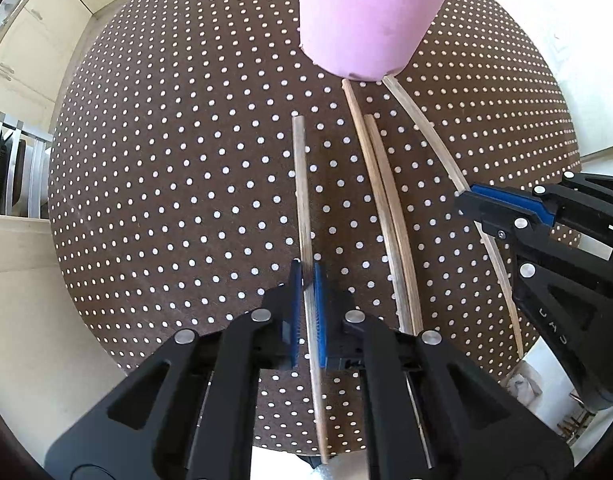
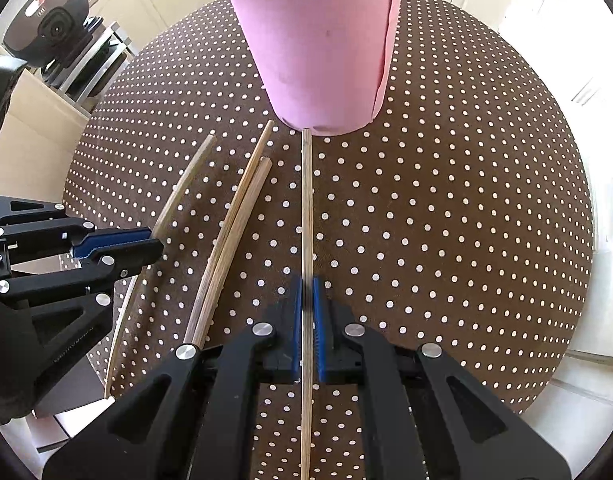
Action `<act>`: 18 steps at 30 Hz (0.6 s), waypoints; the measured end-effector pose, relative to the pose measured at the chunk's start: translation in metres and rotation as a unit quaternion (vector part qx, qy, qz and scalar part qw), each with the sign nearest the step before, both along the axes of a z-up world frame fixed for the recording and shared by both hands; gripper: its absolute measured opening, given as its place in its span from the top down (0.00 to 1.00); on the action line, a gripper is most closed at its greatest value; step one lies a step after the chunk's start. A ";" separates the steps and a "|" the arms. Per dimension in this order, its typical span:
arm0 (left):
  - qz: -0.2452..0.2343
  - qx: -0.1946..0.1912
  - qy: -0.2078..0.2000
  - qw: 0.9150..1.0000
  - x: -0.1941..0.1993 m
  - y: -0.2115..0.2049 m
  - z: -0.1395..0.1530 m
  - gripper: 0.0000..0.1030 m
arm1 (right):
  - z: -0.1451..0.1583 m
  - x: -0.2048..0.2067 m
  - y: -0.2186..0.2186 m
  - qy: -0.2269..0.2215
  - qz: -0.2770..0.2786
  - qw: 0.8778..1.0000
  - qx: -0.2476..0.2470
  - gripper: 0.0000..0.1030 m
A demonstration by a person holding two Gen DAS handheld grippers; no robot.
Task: Organize utensils
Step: 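Lift both held chopsticks upright toward the pink cup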
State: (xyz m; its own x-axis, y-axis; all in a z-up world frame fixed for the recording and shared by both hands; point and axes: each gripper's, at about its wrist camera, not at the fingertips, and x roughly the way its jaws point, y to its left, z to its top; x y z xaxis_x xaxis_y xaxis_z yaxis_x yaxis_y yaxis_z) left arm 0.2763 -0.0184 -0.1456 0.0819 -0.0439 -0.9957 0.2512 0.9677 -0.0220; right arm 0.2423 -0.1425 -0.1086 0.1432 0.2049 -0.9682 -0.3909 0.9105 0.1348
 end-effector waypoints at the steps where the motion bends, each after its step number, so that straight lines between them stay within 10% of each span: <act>1: -0.001 -0.002 -0.004 1.000 -0.001 0.002 0.003 0.94 | 0.003 0.002 -0.009 -0.002 0.000 1.000 0.003 0.96; 18: 0.000 -0.019 -0.071 0.997 -0.027 0.018 0.064 0.94 | 0.052 -0.029 -0.017 -0.069 0.007 0.997 0.037 0.96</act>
